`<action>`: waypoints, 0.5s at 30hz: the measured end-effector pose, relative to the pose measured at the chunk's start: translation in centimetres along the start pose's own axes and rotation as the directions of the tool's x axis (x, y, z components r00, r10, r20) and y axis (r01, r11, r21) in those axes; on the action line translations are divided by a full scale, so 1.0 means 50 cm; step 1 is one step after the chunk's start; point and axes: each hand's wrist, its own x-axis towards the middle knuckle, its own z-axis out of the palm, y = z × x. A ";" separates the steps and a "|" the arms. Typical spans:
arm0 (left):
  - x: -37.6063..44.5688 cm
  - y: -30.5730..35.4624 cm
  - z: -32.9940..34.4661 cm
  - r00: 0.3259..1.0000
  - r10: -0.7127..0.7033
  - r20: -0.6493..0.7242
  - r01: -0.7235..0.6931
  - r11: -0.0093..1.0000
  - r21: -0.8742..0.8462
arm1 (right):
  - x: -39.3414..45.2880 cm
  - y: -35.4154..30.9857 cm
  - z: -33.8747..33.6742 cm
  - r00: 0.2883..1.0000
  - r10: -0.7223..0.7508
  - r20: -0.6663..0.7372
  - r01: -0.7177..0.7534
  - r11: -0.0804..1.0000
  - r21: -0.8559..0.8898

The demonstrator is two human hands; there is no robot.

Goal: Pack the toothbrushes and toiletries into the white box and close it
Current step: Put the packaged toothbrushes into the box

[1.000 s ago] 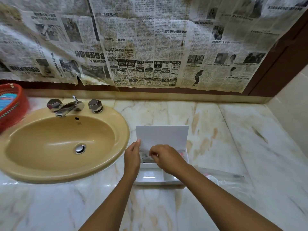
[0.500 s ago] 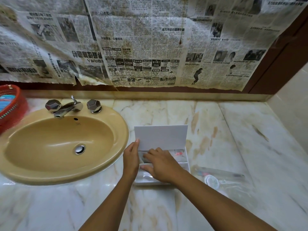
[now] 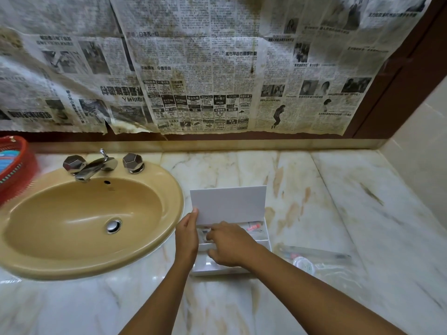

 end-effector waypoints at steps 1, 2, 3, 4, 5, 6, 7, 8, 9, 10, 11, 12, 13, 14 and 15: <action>-0.002 0.003 0.002 1.000 0.006 0.000 -0.006 1.000 -0.003 | -0.002 -0.003 0.001 0.999 0.004 -0.047 -0.004 1.000 -0.001; -0.004 0.005 0.003 1.000 0.010 0.002 -0.010 1.000 -0.008 | -0.003 -0.007 0.003 0.997 0.002 -0.083 -0.002 1.000 -0.002; -0.004 0.005 0.004 1.000 0.010 0.005 -0.010 1.000 -0.011 | -0.004 -0.010 0.006 0.995 -0.015 -0.102 0.015 1.000 -0.005; -0.004 0.004 0.003 1.000 0.013 0.004 -0.013 1.000 -0.014 | -0.004 -0.012 0.010 0.994 -0.043 -0.097 0.042 0.999 -0.013; -0.003 0.004 0.003 1.000 0.020 0.002 -0.020 1.000 -0.011 | -0.003 -0.012 0.017 0.995 -0.072 -0.076 0.070 0.997 -0.023; -0.002 0.004 0.002 1.000 0.026 0.003 -0.026 1.000 -0.006 | -0.002 -0.011 0.024 0.994 -0.092 -0.051 0.090 0.995 -0.037; -0.002 0.004 0.002 0.999 0.032 0.002 -0.032 0.999 -0.004 | -0.001 -0.007 0.031 0.994 -0.102 -0.030 0.100 0.994 -0.054; -0.003 0.006 0.004 0.999 0.035 0.001 -0.035 0.999 -0.006 | 0.000 -0.004 0.037 0.994 -0.104 -0.016 0.103 0.992 -0.069; -0.005 0.007 0.006 0.999 0.037 0.001 -0.037 0.999 -0.008 | 0.000 -0.001 0.041 0.995 -0.100 -0.005 0.099 0.992 -0.074; -0.006 0.008 0.007 0.999 0.037 0.000 -0.037 0.999 -0.009 | 0.001 0.001 0.043 0.996 -0.092 0.004 0.092 0.993 -0.071; -0.007 0.009 0.009 0.999 0.037 0.000 -0.037 0.999 -0.009 | 0.002 0.000 0.043 0.996 -0.084 0.012 0.085 0.994 -0.065; -0.008 0.010 0.009 0.999 0.037 -0.002 -0.037 0.999 -0.007 | 0.005 -0.001 0.041 0.997 -0.075 0.019 0.076 0.995 -0.060; -0.008 0.011 0.010 0.999 0.037 -0.006 -0.038 0.999 -0.006 | 0.007 -0.004 0.038 0.997 -0.068 0.027 0.069 0.996 -0.059; -0.010 0.014 0.011 0.999 0.038 -0.010 -0.038 0.999 -0.008 | 0.008 -0.006 0.034 0.998 -0.059 0.038 0.061 0.996 -0.058; -0.011 0.016 0.012 0.999 0.039 -0.014 -0.039 0.999 -0.003 | 0.008 -0.007 0.029 0.998 -0.051 0.047 0.054 0.997 -0.059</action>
